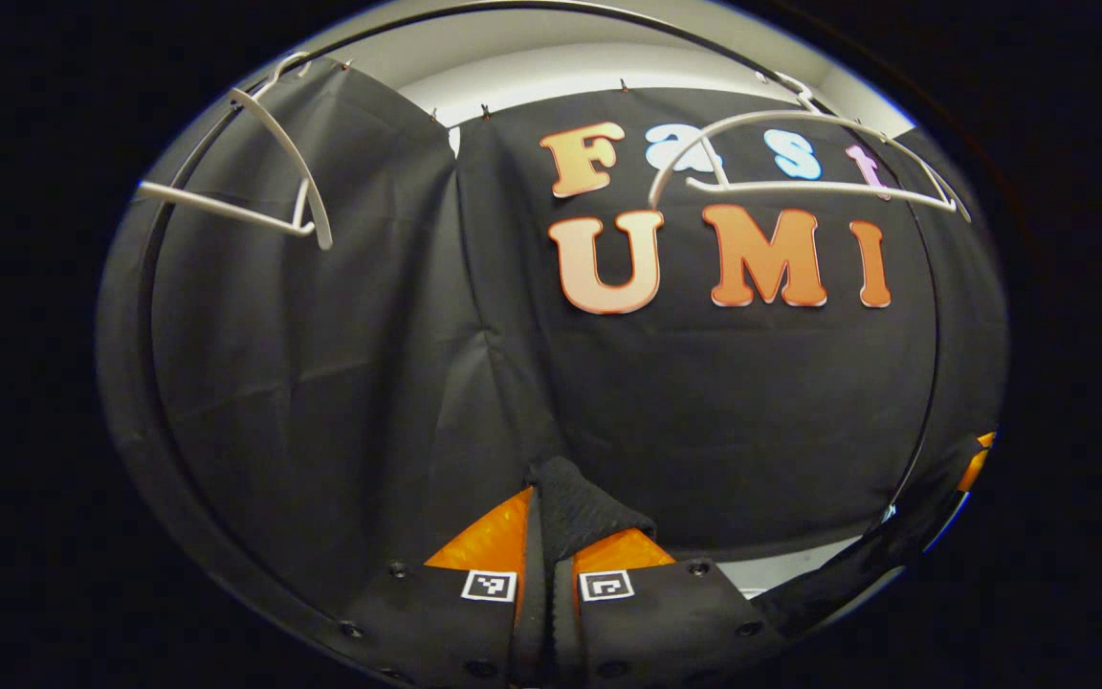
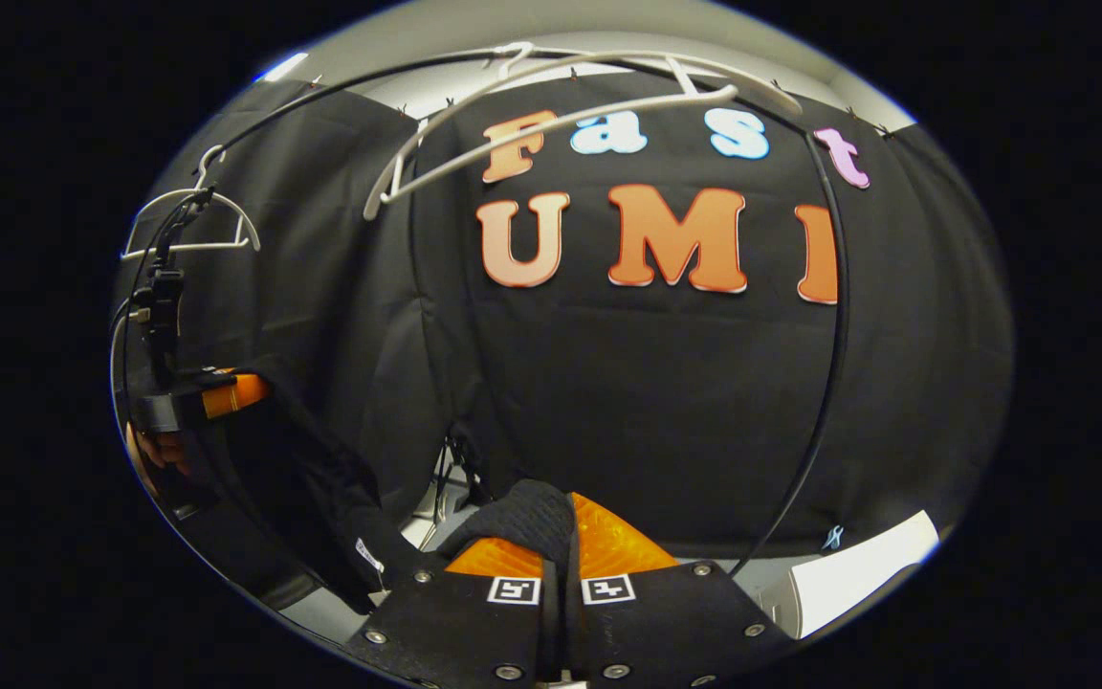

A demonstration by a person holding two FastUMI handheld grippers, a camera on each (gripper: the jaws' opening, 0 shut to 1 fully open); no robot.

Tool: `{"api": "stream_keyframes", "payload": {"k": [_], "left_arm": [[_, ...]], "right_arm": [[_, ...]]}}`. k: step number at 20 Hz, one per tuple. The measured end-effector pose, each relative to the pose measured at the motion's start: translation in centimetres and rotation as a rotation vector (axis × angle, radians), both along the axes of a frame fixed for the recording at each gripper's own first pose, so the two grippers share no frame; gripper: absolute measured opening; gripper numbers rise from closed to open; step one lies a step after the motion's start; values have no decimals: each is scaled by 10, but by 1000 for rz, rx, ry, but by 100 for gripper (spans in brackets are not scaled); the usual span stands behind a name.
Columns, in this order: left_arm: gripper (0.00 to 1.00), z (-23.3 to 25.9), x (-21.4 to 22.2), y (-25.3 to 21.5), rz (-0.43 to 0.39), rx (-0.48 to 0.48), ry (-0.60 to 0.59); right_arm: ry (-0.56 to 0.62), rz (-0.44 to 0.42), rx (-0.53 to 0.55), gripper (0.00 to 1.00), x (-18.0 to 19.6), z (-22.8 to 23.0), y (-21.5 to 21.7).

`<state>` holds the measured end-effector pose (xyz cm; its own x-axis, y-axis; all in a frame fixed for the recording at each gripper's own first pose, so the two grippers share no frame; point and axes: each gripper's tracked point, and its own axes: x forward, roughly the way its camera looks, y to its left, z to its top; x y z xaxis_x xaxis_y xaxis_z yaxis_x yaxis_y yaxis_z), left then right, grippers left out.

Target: Grasp the clothes on the hanger with both hands and then place them into the laundry hamper below.

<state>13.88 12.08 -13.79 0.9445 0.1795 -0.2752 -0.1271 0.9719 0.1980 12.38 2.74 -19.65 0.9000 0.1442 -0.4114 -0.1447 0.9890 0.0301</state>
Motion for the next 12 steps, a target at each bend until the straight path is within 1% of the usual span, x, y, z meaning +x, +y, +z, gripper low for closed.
{"api": "stream_keyframes", "payload": {"k": [4, 5, 6, 8, 12], "left_arm": [[11, -65, -13, 0, -14, 4, 117], [12, -84, -18, 2, -6, -2, 154], [11, -102, -22, 3, -1, -16, 195], [11, -137, -33, -3, 8, -45, 288], [11, -186, -46, 1, 42, -32, 383]], "right_arm": [[108, -20, -25, 2, -6, -60, -8], [139, -23, -27, 2, -8, -78, -11], [175, -21, -27, 2, -8, -93, -11], [239, -11, -39, 3, -9, -126, -2], [315, 16, -66, 8, -22, -165, 7]]}}
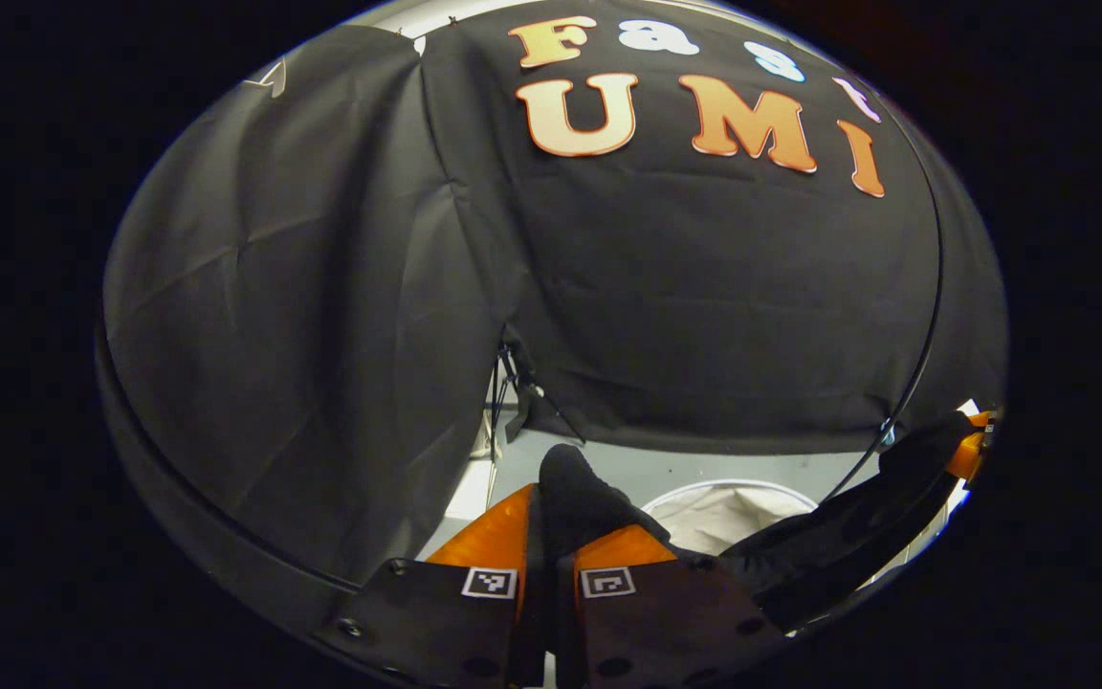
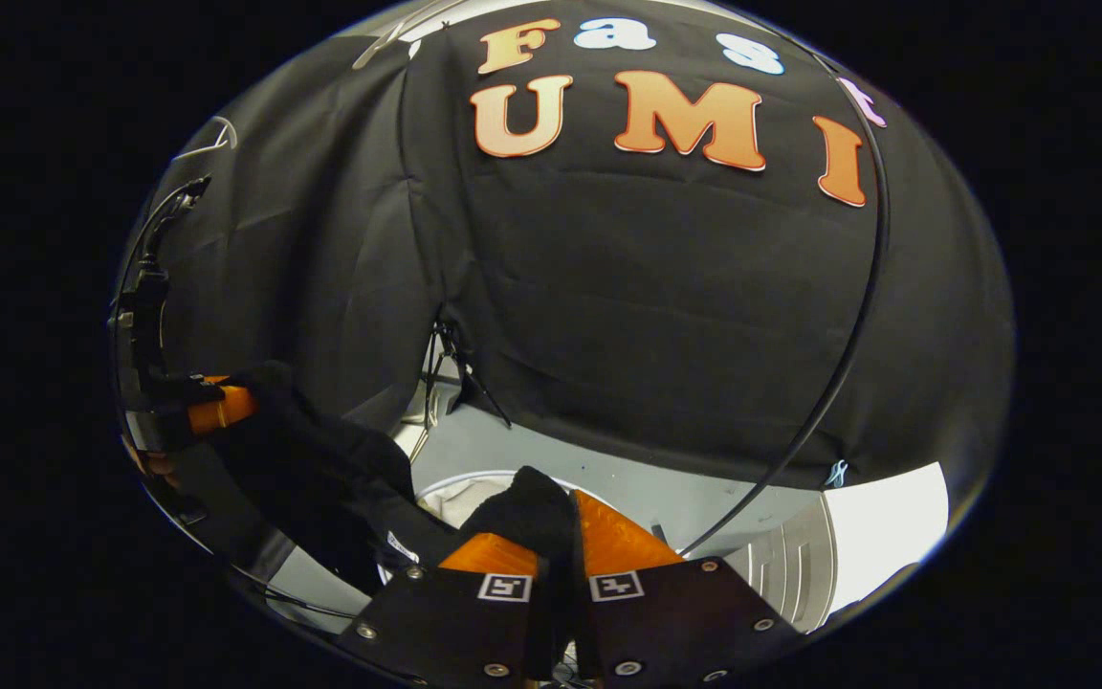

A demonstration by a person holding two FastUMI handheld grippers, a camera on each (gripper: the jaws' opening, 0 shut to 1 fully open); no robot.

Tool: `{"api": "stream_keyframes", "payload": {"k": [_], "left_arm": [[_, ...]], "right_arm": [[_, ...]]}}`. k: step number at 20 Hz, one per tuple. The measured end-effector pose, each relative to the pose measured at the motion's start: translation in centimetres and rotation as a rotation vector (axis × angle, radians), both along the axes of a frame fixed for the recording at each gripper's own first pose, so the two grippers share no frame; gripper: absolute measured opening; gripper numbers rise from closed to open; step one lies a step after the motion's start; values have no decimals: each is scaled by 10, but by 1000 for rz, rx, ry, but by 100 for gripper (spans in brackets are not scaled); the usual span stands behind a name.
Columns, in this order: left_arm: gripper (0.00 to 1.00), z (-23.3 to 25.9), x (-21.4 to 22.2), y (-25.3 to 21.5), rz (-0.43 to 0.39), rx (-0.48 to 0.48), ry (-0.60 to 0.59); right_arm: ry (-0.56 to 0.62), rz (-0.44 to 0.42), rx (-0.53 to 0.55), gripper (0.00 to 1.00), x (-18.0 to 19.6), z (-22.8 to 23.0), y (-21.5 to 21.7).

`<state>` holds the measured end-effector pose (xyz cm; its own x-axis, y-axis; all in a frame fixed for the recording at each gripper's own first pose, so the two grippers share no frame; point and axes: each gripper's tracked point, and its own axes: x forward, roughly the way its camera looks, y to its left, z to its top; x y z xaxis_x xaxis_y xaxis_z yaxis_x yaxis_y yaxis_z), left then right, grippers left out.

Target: Grasp the clothes on the hanger with both hands and then place them into the laundry hamper below.

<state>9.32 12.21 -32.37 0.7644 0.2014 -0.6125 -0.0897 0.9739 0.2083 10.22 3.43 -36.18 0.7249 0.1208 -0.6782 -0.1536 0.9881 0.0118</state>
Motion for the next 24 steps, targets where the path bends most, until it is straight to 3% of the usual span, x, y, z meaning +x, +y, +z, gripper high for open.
{"api": "stream_keyframes", "payload": {"k": [3, 6, 7, 9, 11, 12, 13, 24], "left_arm": [[11, -21, -13, 6, 62, -53, 84], [33, -44, -21, 12, 110, -92, 158], [38, -51, -24, 12, 113, -98, 180], [68, -58, -32, 13, 114, -100, 211], [96, -63, -40, 19, 122, -83, 222], [96, -66, -43, 19, 125, -81, 226], [95, -64, -43, 19, 126, -81, 216], [97, -26, -39, -11, 37, -99, 129]], "right_arm": [[41, 5, -3, 15, -10, -11, 2], [60, 21, 0, 19, -16, -17, 6], [66, 19, 0, 33, -16, -18, 5], [83, 16, 15, 39, -19, -25, 7], [82, 2, 35, 77, -20, -21, 5], [77, -6, 46, 92, -19, -16, 4], [74, -11, 54, 93, -18, -13, 3], [47, -42, 51, 93, -32, 4, -9]]}}
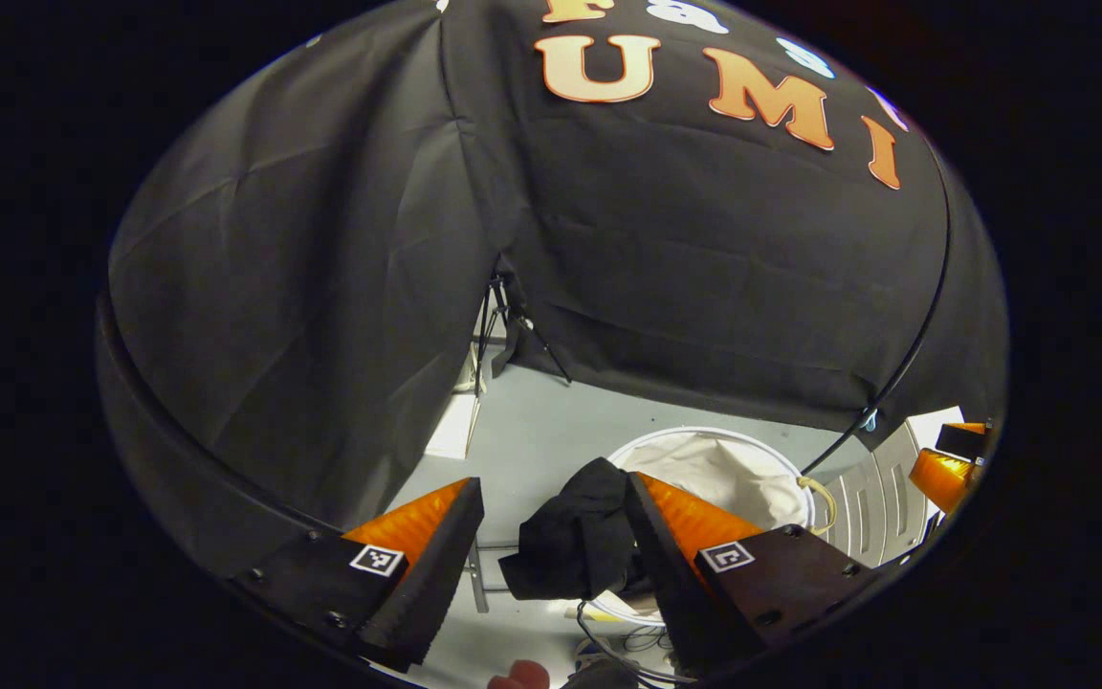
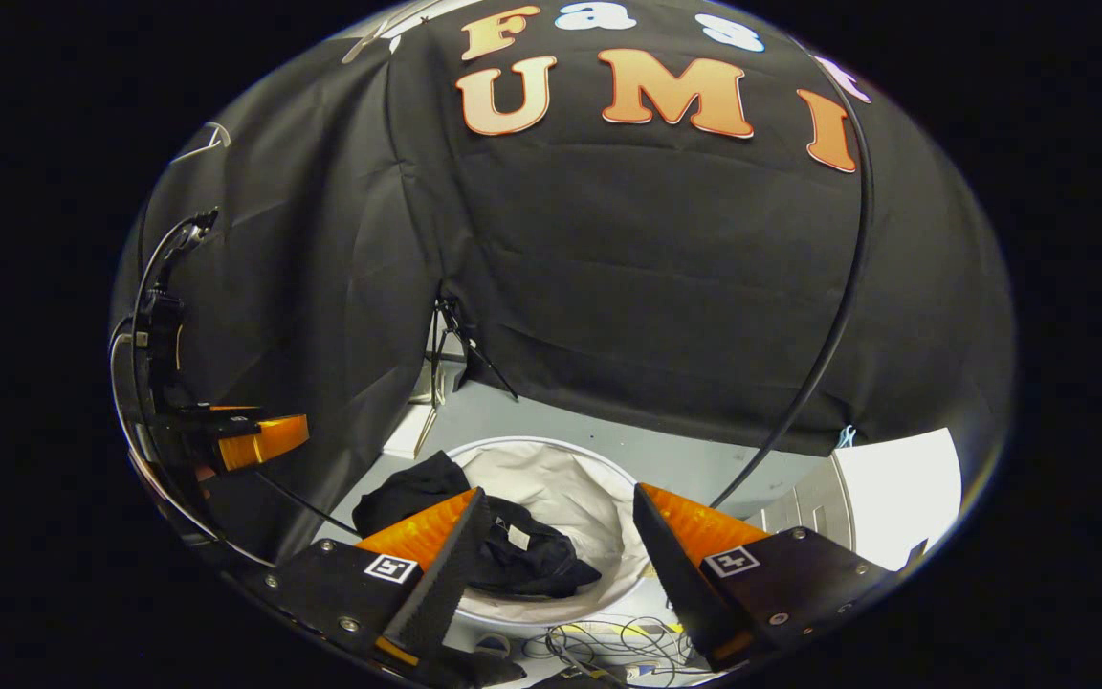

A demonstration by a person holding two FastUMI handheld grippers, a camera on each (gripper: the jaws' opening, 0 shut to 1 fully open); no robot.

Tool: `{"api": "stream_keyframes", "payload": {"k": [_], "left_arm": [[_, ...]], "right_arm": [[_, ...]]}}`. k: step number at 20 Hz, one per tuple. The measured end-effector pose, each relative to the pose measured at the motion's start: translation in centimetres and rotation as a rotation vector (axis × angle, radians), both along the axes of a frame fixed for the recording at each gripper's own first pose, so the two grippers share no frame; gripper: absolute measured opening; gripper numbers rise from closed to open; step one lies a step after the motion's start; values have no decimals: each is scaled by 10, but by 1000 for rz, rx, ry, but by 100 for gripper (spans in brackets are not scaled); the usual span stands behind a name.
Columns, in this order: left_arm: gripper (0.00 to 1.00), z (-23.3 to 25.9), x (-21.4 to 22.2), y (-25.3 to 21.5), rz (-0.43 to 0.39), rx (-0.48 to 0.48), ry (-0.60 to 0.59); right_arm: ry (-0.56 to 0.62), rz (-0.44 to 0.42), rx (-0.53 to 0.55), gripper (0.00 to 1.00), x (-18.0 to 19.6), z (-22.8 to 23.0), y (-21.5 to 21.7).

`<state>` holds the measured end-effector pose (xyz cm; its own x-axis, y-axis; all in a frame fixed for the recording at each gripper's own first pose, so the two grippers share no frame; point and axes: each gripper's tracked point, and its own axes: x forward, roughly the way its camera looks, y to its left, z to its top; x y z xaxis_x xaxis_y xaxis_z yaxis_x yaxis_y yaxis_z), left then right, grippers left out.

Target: Grasp the clothes on the hanger with both hands and then place them into the laundry hamper below.

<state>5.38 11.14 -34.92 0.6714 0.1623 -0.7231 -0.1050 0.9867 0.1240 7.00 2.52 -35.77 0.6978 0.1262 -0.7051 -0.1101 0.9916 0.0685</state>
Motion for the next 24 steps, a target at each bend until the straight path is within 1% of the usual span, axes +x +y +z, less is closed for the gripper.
{"api": "stream_keyframes", "payload": {"k": [3, 7, 10, 12, 15, 16, 17, 20, 22, 23, 24], "left_arm": [[97, 34, 9, -14, -19, -32, -78], [96, 95, 28, -33, -39, -70, -235], [95, 148, 31, -43, -75, -84, -335], [96, 185, 33, -52, -90, -98, -409], [95, 237, 47, -61, -112, -114, -518], [95, 253, 45, -65, -115, -121, -542], [96, 267, 44, -67, -117, -129, -564], [94, 294, 36, -73, -118, -156, -622], [94, 310, 30, -80, -122, -170, -656], [96, 318, 28, -81, -124, -174, -673], [95, 325, 27, -81, -128, -176, -689]], "right_arm": [[-58, -21, 12, 93, 5, 30, -2], [-175, -56, 49, 93, 12, 89, -2], [-251, -43, 35, 93, 23, 133, -1], [-318, -30, 25, 93, 27, 173, 0], [-409, -28, 42, 93, 25, 230, 3], [-437, -31, 51, 100, 26, 247, 3], [-466, -32, 61, 100, 26, 265, 3], [-552, -41, 82, 100, 25, 306, 2], [-592, -51, 77, 100, 22, 336, -9], [-618, -59, 75, 100, 14, 341, -13], [-647, -70, 70, 100, 12, 349, -16]]}}
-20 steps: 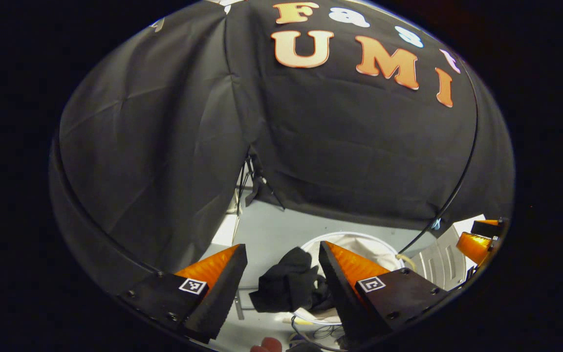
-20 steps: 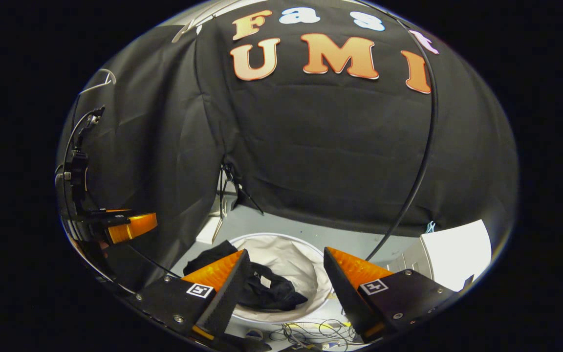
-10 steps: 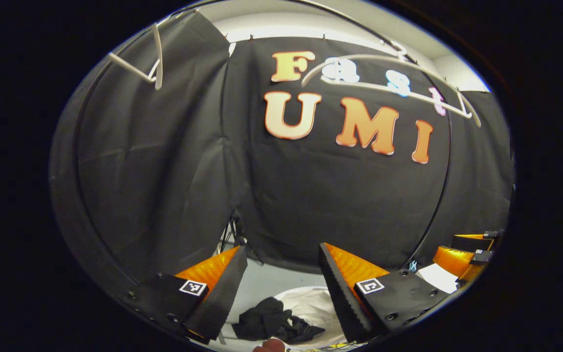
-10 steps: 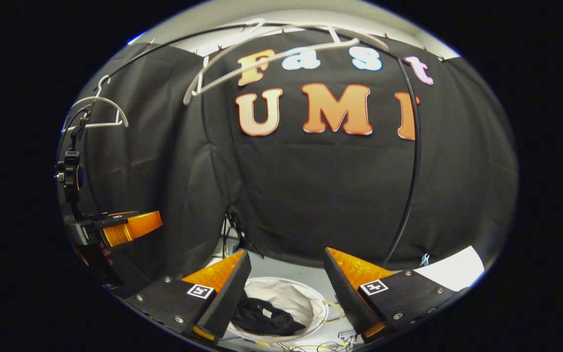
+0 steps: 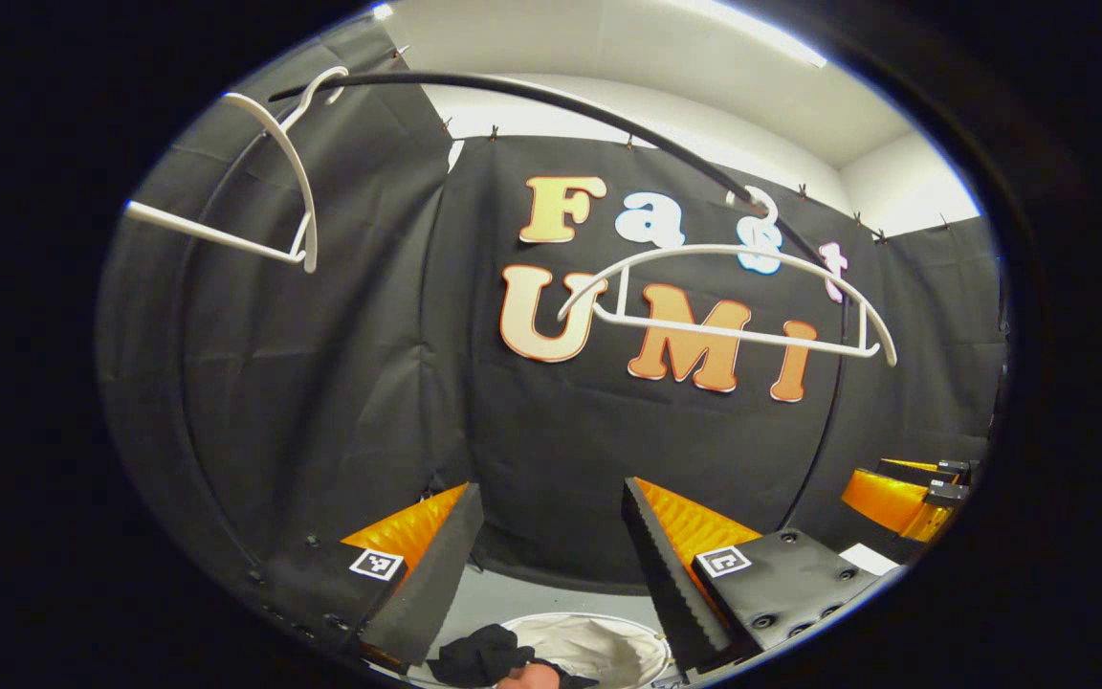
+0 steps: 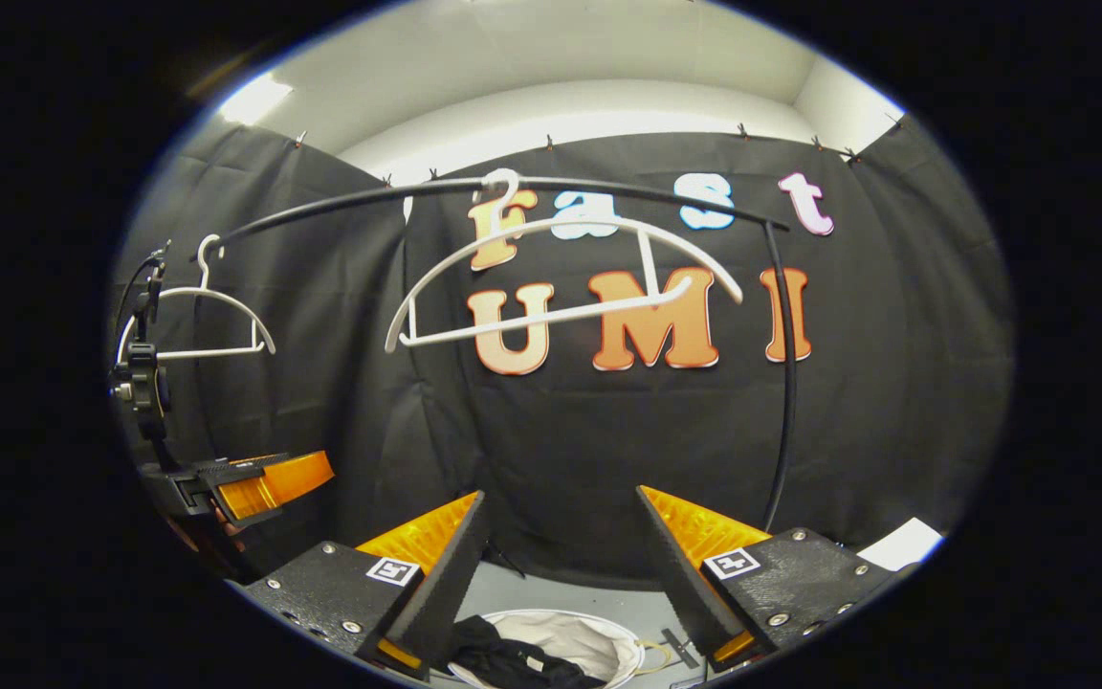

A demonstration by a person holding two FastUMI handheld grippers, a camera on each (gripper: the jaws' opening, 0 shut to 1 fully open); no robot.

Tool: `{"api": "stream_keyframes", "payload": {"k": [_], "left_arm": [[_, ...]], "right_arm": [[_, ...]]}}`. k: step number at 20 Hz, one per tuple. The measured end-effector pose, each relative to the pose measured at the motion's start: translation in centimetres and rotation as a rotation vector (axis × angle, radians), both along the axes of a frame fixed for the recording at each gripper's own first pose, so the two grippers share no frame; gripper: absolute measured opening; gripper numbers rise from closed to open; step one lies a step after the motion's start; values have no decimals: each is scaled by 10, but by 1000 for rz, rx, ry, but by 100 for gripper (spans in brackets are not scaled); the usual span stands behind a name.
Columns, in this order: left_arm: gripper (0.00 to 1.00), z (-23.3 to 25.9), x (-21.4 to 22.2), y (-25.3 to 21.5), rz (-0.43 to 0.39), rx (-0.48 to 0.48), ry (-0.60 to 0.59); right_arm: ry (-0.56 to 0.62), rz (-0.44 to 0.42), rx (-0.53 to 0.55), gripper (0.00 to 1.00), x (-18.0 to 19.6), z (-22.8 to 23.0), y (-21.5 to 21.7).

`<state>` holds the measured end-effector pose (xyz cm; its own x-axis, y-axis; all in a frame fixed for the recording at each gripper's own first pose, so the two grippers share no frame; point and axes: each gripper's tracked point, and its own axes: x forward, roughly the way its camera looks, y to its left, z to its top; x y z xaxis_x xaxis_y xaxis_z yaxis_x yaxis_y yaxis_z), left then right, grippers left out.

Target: Grasp the clothes on the hanger with both hands and then place them into the laundry hamper below.

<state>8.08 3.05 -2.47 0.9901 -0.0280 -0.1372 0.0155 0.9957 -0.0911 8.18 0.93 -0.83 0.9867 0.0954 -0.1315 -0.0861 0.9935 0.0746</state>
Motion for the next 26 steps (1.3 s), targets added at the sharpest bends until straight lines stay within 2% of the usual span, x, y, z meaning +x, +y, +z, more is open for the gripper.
{"api": "stream_keyframes", "payload": {"k": [1, 2, 5, 6, 7, 10, 11, 12, 13, 15, 16, 26], "left_arm": [[94, 8, -2, 1, 1, 2, -18], [95, 14, -5, 1, 2, 9, -34], [96, 27, -16, -2, 9, 17, -86], [96, 29, -19, -1, 14, 20, -100], [94, 31, -22, -1, 19, 27, -111], [94, 31, -34, -3, 20, 38, -143], [97, 29, -38, -4, 19, 42, -136], [94, 26, -43, -2, 23, 47, -122], [97, 24, -47, -2, 21, 46, -114], [94, 23, -51, -1, 20, 32, -113], [97, 23, -54, -1, 21, 29, -115], [95, 28, -53, -2, 15, 47, -128]], "right_arm": [[-29, -17, -4, 84, -2, 10, -5], [-52, -35, -11, 100, -3, 18, -11], [-97, -80, -22, 100, -13, 26, -26], [-98, -88, -23, 92, -13, 23, -27], [-95, -96, -24, 92, -16, 20, -30], [-58, -128, -38, 92, -37, 3, -44], [-43, -136, -39, 92, -40, -2, -48], [-27, -142, -35, 93, -43, -9, -51], [-18, -146, -27, 93, -46, -12, -53], [-5, -151, -20, 92, -52, -15, -55], [-3, -155, -21, 92, -53, -16, -57], [-6, -148, -10, 92, -56, -19, -52]]}}
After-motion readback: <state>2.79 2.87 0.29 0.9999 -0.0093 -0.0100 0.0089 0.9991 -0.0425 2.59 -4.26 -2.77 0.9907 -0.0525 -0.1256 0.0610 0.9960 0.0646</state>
